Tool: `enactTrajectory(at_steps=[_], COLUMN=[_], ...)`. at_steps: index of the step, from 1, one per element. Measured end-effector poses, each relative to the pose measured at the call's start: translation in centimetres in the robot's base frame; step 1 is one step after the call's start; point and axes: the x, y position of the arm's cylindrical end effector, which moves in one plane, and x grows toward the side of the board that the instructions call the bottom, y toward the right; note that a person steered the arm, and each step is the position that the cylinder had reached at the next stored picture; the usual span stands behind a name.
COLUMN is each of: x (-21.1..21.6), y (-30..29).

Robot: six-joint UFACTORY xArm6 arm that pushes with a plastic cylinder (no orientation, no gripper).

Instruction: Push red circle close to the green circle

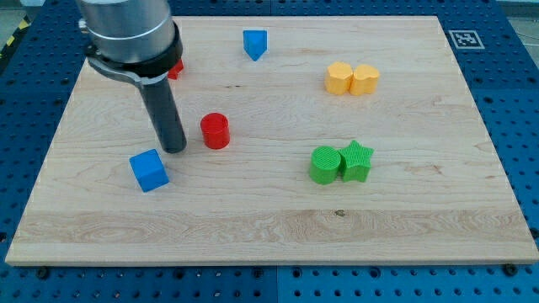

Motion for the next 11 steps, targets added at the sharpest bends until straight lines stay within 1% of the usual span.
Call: enactTrajectory(at_steps=[1,2,3,4,5,6,7,11], x=[-0.4,-1.3,-1.1,-1.8,-4.7,-2.9,-2.2,-1.7], y=[1.1,4.5,7.6,7.1,6.4,9.0,13.0,14.4])
